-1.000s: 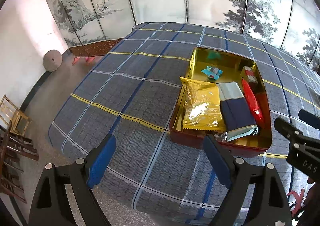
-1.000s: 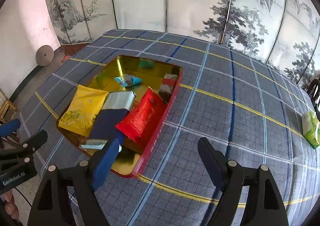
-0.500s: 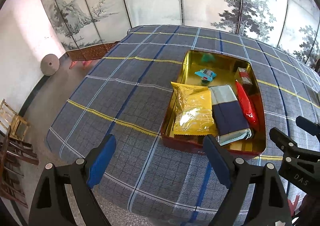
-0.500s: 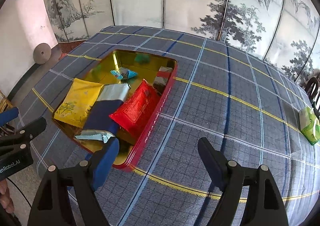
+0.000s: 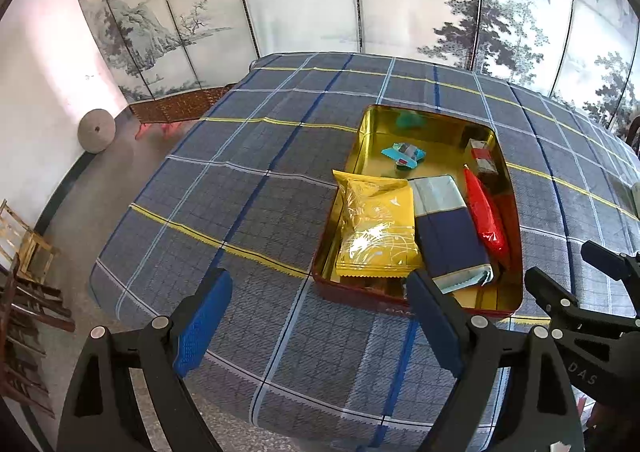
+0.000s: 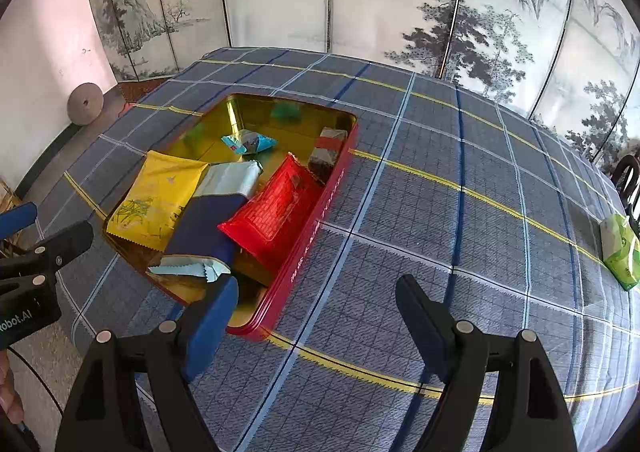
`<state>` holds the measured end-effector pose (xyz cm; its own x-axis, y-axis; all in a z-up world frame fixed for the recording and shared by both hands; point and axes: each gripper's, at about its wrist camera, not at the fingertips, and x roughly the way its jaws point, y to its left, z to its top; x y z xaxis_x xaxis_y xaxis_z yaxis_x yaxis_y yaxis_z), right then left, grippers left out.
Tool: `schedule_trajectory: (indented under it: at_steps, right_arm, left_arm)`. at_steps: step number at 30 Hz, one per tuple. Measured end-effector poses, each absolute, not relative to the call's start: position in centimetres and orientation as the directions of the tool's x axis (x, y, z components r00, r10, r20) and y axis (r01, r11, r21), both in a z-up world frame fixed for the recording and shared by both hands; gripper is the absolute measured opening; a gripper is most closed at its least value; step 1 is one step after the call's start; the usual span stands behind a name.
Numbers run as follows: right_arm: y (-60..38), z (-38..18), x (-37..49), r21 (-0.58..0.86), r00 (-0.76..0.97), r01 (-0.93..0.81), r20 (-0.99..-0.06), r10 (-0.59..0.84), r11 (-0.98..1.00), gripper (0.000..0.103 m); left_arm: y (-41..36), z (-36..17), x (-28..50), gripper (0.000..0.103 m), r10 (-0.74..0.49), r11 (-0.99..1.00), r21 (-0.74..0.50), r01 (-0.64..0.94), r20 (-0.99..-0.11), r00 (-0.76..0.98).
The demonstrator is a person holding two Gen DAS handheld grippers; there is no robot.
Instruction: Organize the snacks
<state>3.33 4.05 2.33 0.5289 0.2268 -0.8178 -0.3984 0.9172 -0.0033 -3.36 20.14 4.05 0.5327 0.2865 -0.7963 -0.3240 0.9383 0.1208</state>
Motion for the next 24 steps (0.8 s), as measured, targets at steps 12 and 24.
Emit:
schedule_trajectory:
  at_steps: [12, 24]
  right_arm:
    - [4.1, 2.26, 3.38, -0.006, 0.524, -0.402, -0.821, 0.225, 0.915, 0.083]
    - [4.21, 2.17, 3.39, -0.006, 0.522, -0.41, -0.822, 0.229, 0.912, 0.083]
  left_arm:
    - [20.26, 3.91, -3.4, 0.087, 0.29, 0.937, 0.122, -0.329, -0.795, 0.532]
    - [20.3, 3.91, -3.44, 0.087, 0.286, 0.938, 0.119, -0.326, -0.796, 0.534]
